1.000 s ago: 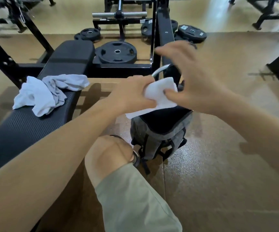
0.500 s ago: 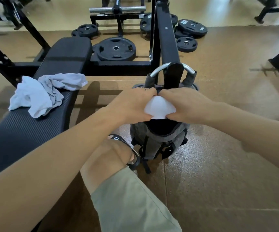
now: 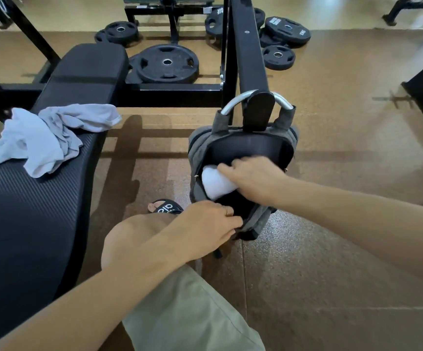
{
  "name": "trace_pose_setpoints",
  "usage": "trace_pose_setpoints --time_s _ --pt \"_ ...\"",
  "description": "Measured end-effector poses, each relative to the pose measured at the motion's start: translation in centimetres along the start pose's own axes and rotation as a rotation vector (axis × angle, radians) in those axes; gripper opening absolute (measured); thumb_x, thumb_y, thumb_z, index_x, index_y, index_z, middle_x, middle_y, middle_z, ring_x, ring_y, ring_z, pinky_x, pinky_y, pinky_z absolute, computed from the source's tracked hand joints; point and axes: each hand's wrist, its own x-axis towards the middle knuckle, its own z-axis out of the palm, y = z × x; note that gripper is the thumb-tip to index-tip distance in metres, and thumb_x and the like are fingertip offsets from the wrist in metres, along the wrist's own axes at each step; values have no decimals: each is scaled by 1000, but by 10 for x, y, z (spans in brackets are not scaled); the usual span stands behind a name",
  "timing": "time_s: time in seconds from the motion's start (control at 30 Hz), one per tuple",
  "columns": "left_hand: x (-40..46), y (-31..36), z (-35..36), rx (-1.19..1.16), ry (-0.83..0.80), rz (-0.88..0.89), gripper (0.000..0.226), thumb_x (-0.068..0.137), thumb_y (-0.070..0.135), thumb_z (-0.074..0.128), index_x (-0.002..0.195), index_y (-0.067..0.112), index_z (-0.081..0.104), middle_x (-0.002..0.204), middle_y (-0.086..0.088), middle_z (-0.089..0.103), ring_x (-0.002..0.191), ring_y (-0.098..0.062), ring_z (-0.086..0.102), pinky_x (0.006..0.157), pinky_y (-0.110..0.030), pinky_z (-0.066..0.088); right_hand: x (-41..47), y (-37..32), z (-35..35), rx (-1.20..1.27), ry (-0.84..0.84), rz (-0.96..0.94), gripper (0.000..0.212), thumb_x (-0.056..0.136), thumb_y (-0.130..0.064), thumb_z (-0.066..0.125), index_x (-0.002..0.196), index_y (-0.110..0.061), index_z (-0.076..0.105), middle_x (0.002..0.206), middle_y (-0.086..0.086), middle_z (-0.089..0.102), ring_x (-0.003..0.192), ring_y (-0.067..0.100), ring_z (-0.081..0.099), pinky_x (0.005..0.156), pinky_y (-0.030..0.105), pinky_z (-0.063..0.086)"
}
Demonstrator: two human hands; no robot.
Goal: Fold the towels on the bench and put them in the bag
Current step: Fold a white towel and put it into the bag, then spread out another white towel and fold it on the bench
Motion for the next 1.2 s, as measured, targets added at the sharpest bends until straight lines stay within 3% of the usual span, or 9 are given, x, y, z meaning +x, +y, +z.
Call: trace_pose_setpoints --time_s 0.1,0.23,0.4,0.47,0.57,0.67,0.9,1.1,1.2 --pt "1 -3 13 27 17 22 12 84 20 72 82 21 61 69 2 55 58 -24 58 53 -30 42 1 -23 25 -70 -62 68 35 83 -13 58 118 -10 59 87 8 72 77 31 71 62 36 50" --pt "0 -2 25 56 -35 51 16 80 21 77 80 24 61 64 5 55 54 -21 58 47 -32 48 7 -36 45 -133 -244 150 35 100 -20 46 134 -10 46 120 10 69 109 31 67 85 36 48" --pt "1 2 32 79 -110 29 26 70 18 85 76 24 60 58 5 53 48 -22 55 44 -28 44 16 -44 57 -226 -209 224 35 96 -29 57 128 -15 57 112 9 70 99 26 70 77 32 52" --pt "4 9 35 91 -112 47 27 68 15 85 74 23 60 57 4 55 48 -22 58 45 -28 46 20 -40 68 -222 -320 194 36 103 -16 41 138 -8 47 128 15 63 114 34 64 86 35 50" --pt "10 19 34 123 -112 89 23 67 17 84 74 26 63 56 6 56 49 -19 59 46 -25 39 27 -41 77 -163 -389 124 37 106 -18 36 139 -5 49 133 17 61 124 36 59 88 26 45" --pt "12 20 34 156 -99 89 18 67 21 82 74 27 67 56 8 56 49 -17 59 49 -27 26 23 -50 83 -271 -463 38 41 107 -14 36 147 -6 39 143 9 55 130 30 55 101 38 43" --pt "0 -4 31 90 -55 30 9 78 24 75 84 23 68 73 3 63 65 -23 66 55 -32 50 26 -48 61 -203 -421 279 42 103 -22 44 142 -7 42 139 15 57 126 35 54 104 42 40" --pt "-22 -45 -11 26 67 -57 33 93 32 53 117 16 67 114 -3 67 93 -25 67 76 -38 56 24 -31 -50 39 -417 268 29 96 -10 52 122 -9 64 123 12 65 111 35 64 75 37 43" --pt "-51 -78 -42 -41 107 -273 36 98 34 45 126 18 62 124 -1 61 100 -23 64 80 -41 55 42 -37 -100 46 -252 246 20 97 -9 49 111 -8 63 105 13 63 86 33 60 65 36 41"
